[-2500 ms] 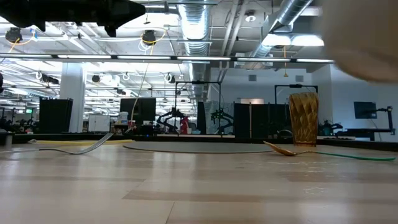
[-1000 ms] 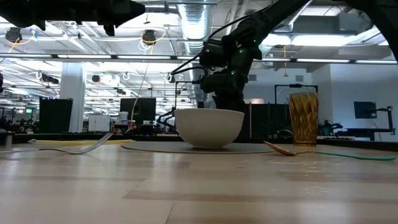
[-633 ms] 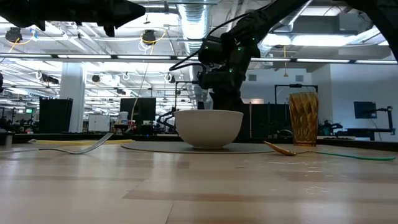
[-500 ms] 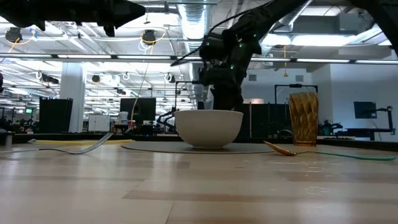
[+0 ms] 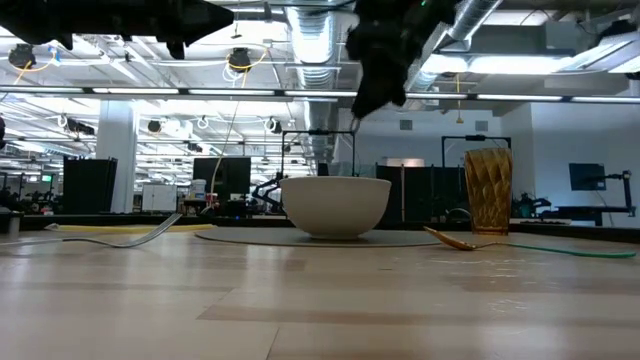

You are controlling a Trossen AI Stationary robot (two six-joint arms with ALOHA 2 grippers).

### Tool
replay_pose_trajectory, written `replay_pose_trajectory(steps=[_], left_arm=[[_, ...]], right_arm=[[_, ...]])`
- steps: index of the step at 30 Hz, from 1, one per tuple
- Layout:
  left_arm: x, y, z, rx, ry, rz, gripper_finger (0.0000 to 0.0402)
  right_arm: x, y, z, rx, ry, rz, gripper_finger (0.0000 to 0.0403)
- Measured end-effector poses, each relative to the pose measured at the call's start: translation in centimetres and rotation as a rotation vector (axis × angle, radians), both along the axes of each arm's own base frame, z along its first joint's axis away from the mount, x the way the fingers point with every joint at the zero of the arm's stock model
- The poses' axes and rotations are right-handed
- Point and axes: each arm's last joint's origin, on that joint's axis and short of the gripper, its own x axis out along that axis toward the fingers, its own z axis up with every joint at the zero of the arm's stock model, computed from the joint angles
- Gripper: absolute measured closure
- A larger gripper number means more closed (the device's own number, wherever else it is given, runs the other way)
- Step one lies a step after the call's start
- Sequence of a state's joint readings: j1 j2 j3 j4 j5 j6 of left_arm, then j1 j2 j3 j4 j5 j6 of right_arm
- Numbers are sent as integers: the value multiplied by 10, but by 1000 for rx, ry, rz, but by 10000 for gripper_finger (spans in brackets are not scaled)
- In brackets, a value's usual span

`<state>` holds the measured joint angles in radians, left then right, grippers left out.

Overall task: Pick & Place Utensil
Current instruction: Put the orange fork into the white bowl

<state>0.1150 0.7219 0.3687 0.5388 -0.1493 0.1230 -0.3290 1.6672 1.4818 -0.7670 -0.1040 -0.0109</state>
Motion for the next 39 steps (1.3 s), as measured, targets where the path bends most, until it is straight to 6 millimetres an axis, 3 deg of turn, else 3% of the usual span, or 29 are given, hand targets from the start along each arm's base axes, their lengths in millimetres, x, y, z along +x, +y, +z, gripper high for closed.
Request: replay_pose_trajectory(steps=[5,8,10,13,17,23,29,35,39], left_arm=[[0,0,0,-4,-1,-3,355],[0,1,-1,-55,-6,27,355],[0,2,-5,-65,30,56,355],[1,3,-8,-77,92,99,355],[2,4,2,-157,146,124,355],[17,-3,22,-159,213,116,355],[33,-16,31,-110,378,150,355],[37,-37,14,-92,547,65,355],[31,-48,2,-188,662,-8,355]], right_arm=[[-35,16,37,-49,-29,63,326],[-53,29,47,-135,-102,158,327],[-64,35,41,-157,-173,172,330],[-82,42,15,-149,-228,178,337],[-110,46,-13,-124,-298,98,347],[-139,52,-14,-184,-477,76,358],[-154,59,-7,-193,-537,76,369],[-153,60,-15,-186,-510,85,377],[-148,58,-19,-180,-490,84,380]])
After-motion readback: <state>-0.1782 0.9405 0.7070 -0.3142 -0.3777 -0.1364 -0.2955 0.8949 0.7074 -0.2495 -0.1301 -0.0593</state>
